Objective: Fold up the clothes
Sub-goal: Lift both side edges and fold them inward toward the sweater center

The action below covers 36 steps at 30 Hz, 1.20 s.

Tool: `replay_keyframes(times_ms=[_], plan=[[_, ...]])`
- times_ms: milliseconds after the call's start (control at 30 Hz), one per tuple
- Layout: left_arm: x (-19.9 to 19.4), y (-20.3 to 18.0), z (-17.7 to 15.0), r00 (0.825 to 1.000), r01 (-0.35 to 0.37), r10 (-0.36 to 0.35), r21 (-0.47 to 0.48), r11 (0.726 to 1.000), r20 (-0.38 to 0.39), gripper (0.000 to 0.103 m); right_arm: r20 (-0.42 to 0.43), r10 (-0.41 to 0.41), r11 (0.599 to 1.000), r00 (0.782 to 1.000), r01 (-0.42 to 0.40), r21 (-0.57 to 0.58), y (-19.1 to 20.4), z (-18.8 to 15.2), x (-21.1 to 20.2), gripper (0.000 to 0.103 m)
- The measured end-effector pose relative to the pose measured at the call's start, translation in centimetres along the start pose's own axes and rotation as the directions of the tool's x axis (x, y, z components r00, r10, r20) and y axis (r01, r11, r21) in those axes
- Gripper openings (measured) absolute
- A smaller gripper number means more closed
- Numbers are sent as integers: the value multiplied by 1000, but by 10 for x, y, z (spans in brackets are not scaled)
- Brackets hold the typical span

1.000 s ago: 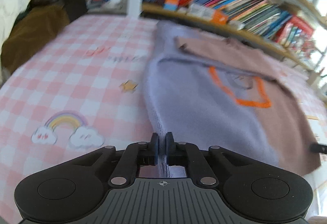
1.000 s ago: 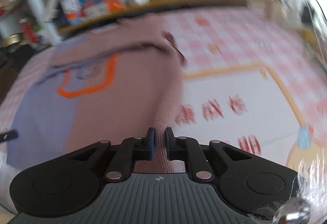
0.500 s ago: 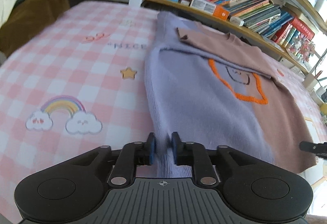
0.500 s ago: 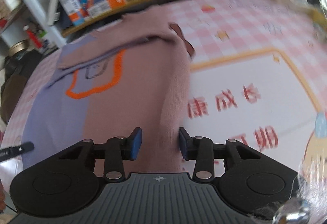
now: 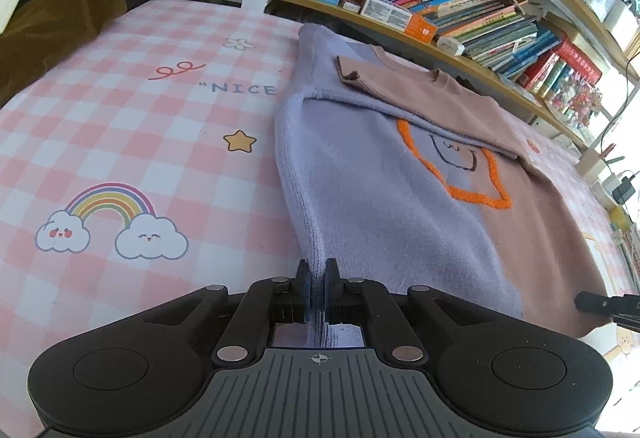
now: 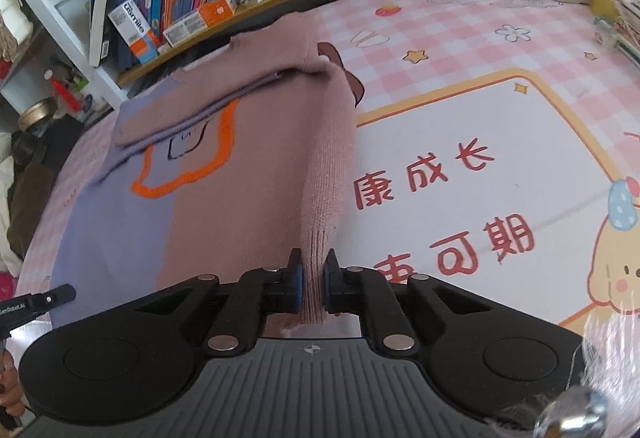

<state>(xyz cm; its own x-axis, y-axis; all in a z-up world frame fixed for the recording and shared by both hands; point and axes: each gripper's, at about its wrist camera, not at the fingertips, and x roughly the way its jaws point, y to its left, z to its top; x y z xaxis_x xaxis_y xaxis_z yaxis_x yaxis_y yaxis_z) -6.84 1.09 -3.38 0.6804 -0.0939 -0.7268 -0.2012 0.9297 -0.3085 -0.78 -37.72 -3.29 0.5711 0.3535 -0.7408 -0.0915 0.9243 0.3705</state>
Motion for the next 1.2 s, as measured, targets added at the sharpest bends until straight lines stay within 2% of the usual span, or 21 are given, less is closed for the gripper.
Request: replay_keyframes(times_ms=[233, 433, 700, 1033, 1200], plan=[[-7, -10, -4, 1000, 17, -17, -6, 1000, 18, 4, 10, 23, 1000, 1000, -23, -9, -9, -2, -14, 8], [-26, -23, -21, 1000, 1, -1, -9, 1000, 12, 4, -7, 58, 998, 998, -57, 37, -31, -15, -29, 8], [-56, -41, -56, 1000, -19, 20, -49, 999, 24, 4, -25, 100, 995, 995, -100, 5, -46, -41, -61, 8], [-89, -51, -107, 1000, -18, 18, -73, 997, -1, 4, -51, 120, 992, 991, -117, 56, -72, -88, -107, 8], [-100, -49, -122, 1000, -1, -1, -100, 995, -24, 4, -90, 132, 989, 987, -125, 84, -82, -99, -122, 8]])
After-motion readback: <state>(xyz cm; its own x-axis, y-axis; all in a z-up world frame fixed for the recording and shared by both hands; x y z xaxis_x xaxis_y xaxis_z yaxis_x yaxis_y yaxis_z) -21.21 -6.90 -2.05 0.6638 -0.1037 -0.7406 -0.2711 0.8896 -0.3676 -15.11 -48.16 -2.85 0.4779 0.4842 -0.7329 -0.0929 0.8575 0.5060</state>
